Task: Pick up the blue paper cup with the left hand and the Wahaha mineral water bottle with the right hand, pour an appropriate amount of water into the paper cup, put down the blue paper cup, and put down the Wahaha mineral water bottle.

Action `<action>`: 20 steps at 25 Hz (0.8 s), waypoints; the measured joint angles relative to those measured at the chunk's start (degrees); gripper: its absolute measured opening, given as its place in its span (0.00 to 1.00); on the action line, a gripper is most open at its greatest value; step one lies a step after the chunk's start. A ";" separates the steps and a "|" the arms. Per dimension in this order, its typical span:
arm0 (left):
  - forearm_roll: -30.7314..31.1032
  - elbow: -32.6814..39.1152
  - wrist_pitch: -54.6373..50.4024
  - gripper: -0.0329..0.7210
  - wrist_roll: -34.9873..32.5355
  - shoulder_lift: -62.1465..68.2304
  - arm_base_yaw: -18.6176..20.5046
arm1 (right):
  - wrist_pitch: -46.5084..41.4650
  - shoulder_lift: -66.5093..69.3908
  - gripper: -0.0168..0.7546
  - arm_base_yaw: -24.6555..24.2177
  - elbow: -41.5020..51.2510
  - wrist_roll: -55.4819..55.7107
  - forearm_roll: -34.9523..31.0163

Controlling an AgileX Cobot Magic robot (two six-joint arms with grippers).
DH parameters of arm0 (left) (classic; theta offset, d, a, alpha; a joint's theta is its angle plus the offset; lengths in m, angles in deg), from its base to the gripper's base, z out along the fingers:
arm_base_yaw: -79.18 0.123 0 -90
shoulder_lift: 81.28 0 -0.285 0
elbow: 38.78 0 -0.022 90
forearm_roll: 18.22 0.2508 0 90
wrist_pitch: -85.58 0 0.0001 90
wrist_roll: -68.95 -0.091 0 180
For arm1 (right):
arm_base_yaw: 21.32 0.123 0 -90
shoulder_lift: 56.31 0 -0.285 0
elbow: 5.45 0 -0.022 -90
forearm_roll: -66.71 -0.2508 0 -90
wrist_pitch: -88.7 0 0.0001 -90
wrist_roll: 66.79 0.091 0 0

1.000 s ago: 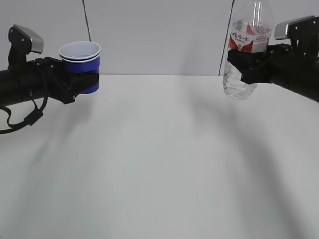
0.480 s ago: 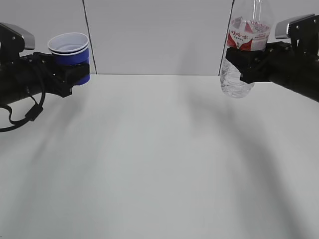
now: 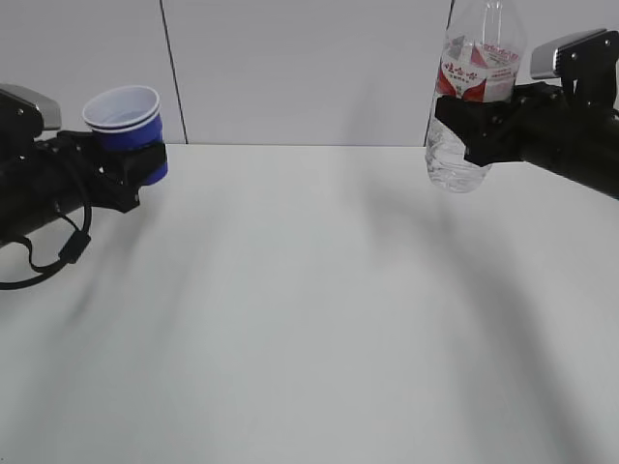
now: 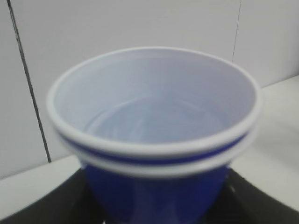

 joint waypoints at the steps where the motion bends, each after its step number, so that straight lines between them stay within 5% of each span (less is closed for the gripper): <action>1: -0.12 0.00 0.00 0.60 -0.25 1.07 0.00 | 0.00 0.00 0.54 0.00 0.00 0.00 0.14; 20: -5.98 0.00 -0.11 0.60 -9.28 13.58 0.00 | 0.00 0.00 0.54 0.00 1.52 0.00 0.18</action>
